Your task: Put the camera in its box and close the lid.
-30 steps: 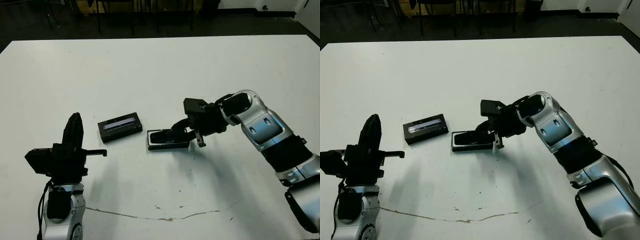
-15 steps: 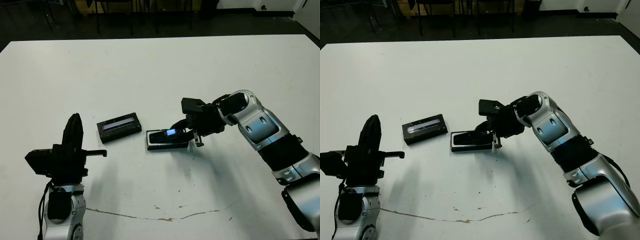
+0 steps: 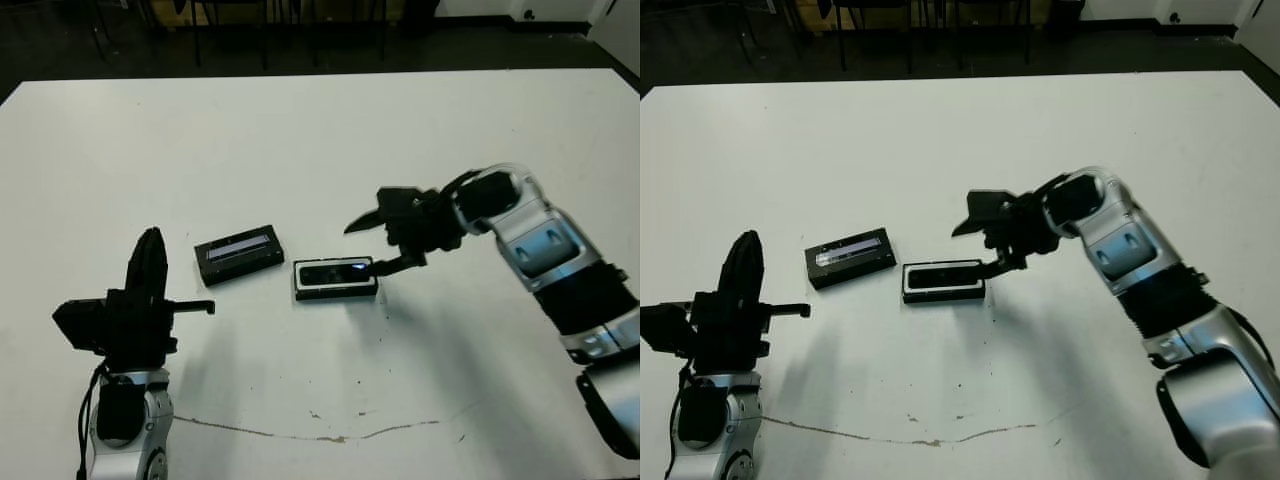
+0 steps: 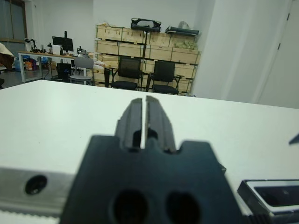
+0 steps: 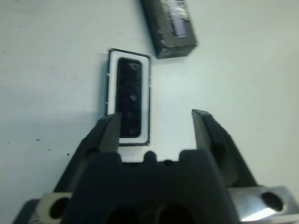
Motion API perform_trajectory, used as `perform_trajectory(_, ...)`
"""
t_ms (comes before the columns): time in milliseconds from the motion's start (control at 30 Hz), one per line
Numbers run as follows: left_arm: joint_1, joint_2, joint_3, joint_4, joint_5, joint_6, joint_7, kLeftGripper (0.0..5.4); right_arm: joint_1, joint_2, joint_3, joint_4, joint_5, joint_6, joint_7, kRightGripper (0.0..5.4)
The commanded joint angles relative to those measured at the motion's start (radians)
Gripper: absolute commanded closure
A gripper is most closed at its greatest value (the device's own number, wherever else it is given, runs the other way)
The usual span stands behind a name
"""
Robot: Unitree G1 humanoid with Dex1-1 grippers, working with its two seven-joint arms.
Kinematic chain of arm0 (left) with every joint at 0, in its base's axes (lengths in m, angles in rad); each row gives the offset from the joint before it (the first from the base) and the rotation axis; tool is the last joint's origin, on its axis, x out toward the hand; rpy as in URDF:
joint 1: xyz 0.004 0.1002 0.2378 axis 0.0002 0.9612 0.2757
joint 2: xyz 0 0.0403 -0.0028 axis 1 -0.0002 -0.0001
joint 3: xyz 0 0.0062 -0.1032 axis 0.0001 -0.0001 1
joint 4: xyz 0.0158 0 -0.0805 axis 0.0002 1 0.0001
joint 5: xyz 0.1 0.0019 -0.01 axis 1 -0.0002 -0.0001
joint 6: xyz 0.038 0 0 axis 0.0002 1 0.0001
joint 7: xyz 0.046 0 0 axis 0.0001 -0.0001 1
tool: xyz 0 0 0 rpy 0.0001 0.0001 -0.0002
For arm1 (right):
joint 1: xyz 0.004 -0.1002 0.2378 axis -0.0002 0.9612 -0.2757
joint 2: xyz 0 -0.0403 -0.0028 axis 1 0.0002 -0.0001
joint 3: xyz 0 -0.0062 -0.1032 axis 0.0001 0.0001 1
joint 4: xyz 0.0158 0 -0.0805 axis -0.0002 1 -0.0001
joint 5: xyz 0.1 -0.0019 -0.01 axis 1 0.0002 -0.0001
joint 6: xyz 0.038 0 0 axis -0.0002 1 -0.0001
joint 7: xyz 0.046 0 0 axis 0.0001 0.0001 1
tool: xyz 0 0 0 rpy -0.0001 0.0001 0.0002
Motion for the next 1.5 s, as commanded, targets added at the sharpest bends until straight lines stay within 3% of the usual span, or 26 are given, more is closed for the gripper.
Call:
perform_trajectory(33,0.021,0.008,0.003,0.011,-0.004,0.013,-0.004,5.4,0.058,-0.029,-0.024,-0.067,-0.015,0.013,-0.049,1.46)
perform_trajectory(133,0.018,0.01,0.003,0.019,-0.005,0.002,-0.011,5.4,0.094,-0.038,-0.055,-0.123,-0.008,0.04,-0.092,0.92)
perform_trajectory(267,0.019,0.01,0.005,0.018,-0.01,0.005,-0.016,5.4,0.151,-0.02,-0.147,-0.161,0.065,0.069,-0.155,0.21)
perform_trajectory(433,0.02,0.016,0.01,0.011,-0.003,0.006,-0.015,5.4,0.286,0.052,-0.311,-0.323,0.149,0.271,-0.395,0.02)
perform_trajectory(567,0.016,0.051,0.024,-0.027,-0.015,0.026,-0.042,5.4,0.404,0.097,-0.405,-0.415,0.209,0.29,-0.52,0.5)
perform_trajectory(667,0.002,0.12,0.052,-0.107,-0.022,0.088,-0.077,5.4,0.483,0.087,-0.44,-0.476,0.24,0.279,-0.553,1.04)
perform_trajectory(933,-0.168,0.463,0.189,-0.258,-0.09,0.326,-0.278,5.4,0.585,0.067,-0.535,-0.518,0.359,0.286,-0.561,2.5)
perform_trajectory(1067,-0.298,0.662,0.176,-0.206,-0.094,0.383,-0.454,4.9,0.594,0.068,-0.543,-0.491,0.38,0.272,-0.573,3.25)
perform_trajectory(1167,-0.402,0.747,0.13,-0.125,-0.133,0.443,-0.578,4.39,0.593,0.063,-0.535,-0.492,0.378,0.275,-0.59,3.79)
perform_trajectory(1433,-0.649,0.774,-0.014,0.227,-0.257,0.566,-0.881,2.89,0.585,0.054,-0.532,-0.494,0.39,0.297,-0.631,5.28)
perform_trajectory(1500,-0.7,0.762,-0.048,0.334,-0.277,0.558,-0.979,2.5,0.583,0.051,-0.531,-0.492,0.389,0.297,-0.638,5.4)
